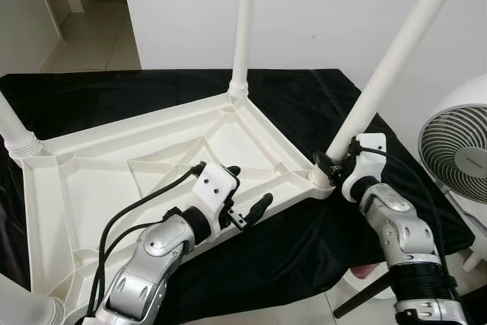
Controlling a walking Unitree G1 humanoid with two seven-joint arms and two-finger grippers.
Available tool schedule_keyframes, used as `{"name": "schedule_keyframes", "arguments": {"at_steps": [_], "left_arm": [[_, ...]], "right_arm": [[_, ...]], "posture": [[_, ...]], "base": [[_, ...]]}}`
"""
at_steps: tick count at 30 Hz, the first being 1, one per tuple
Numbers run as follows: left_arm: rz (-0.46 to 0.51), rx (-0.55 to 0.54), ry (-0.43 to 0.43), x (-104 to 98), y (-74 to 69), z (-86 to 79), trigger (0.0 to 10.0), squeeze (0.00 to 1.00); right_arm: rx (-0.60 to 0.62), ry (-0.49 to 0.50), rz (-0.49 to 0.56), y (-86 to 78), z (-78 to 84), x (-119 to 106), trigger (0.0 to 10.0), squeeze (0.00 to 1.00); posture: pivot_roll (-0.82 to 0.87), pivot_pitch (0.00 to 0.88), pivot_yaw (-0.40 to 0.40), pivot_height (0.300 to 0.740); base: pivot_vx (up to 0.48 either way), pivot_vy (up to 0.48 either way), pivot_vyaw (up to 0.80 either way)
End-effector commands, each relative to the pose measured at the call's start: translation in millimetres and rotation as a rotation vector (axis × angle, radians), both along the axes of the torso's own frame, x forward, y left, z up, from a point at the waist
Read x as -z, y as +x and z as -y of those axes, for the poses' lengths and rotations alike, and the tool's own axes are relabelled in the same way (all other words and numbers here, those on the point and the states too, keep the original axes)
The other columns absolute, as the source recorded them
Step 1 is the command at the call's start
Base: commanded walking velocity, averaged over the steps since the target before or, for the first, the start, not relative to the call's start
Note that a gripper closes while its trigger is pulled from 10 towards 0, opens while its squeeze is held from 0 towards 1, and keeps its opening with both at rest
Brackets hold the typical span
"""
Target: Building children table
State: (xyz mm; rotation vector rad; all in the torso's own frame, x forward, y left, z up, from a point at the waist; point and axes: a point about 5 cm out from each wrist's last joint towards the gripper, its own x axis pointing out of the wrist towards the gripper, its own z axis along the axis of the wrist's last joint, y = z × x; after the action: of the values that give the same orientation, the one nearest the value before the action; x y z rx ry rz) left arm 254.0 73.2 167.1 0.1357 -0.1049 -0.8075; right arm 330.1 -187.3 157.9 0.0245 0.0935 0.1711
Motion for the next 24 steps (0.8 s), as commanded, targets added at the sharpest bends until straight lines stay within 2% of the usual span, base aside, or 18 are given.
{"name": "schedule_keyframes", "arguments": {"at_steps": [1,9,17,24], "left_arm": [[-0.007,-0.022,0.006,1,-1.4,-1.3,10.0,0.0],[-0.009,-0.024,0.004,1,-2.1,-0.6,10.0,0.0],[-0.011,-0.023,0.001,1,-2.5,0.2,10.0,0.0],[-0.012,-0.024,0.001,1,-2.4,0.5,10.0,0.0]], "right_arm": [[0.043,0.019,-0.119,-3.1,-2.2,26,10.0,0.0],[0.158,0.026,-0.075,-3.9,-9.3,22,10.0,0.0],[0.193,0.058,-0.067,-6.6,-20.2,20,10.0,0.0],[0.373,0.112,-0.074,-5.9,-25.9,18,10.0,0.0]], "posture": [[0.01,0.081,-0.016,0.74],[0.01,0.082,-0.018,0.74],[0.01,0.083,-0.021,0.74],[0.02,0.087,-0.029,0.74]], "base": [[0.0,0.0,0.0],[0.0,0.0,0.0],[0.0,0.0,0.0],[0.0,0.0,0.0]]}}
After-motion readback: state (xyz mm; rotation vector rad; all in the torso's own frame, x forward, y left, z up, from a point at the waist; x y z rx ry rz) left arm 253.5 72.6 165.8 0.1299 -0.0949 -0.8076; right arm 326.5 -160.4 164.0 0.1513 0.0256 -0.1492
